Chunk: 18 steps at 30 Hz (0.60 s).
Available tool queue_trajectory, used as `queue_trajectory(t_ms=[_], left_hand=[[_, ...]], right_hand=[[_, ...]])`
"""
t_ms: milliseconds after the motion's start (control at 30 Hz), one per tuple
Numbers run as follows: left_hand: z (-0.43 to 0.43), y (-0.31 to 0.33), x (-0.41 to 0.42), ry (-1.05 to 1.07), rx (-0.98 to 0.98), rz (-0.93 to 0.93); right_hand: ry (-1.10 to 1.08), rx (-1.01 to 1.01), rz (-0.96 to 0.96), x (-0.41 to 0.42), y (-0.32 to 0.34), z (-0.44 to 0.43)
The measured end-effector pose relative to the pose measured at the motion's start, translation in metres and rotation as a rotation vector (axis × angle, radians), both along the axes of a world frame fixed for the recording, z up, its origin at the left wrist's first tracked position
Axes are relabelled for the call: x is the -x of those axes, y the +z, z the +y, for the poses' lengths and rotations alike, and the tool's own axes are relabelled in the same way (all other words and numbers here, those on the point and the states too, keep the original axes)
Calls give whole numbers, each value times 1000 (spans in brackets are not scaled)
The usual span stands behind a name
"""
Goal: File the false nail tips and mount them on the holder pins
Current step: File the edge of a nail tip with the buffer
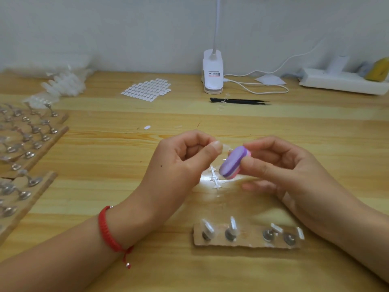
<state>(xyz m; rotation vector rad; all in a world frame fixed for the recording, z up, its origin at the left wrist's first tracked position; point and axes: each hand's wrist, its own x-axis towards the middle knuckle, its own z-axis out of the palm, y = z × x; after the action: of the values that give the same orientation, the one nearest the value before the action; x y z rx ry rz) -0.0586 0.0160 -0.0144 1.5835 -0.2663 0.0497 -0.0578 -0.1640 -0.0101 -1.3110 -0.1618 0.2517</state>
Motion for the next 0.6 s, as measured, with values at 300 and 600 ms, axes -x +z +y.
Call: queue_trajectory(t_ms=[300, 600], left_hand=[[0, -1, -1, -43, -7, 38], [-1, 0, 0, -93, -34, 39]], right_hand=[[12, -14, 18, 0, 1, -1], [-16, -67, 67, -4, 1, -3]])
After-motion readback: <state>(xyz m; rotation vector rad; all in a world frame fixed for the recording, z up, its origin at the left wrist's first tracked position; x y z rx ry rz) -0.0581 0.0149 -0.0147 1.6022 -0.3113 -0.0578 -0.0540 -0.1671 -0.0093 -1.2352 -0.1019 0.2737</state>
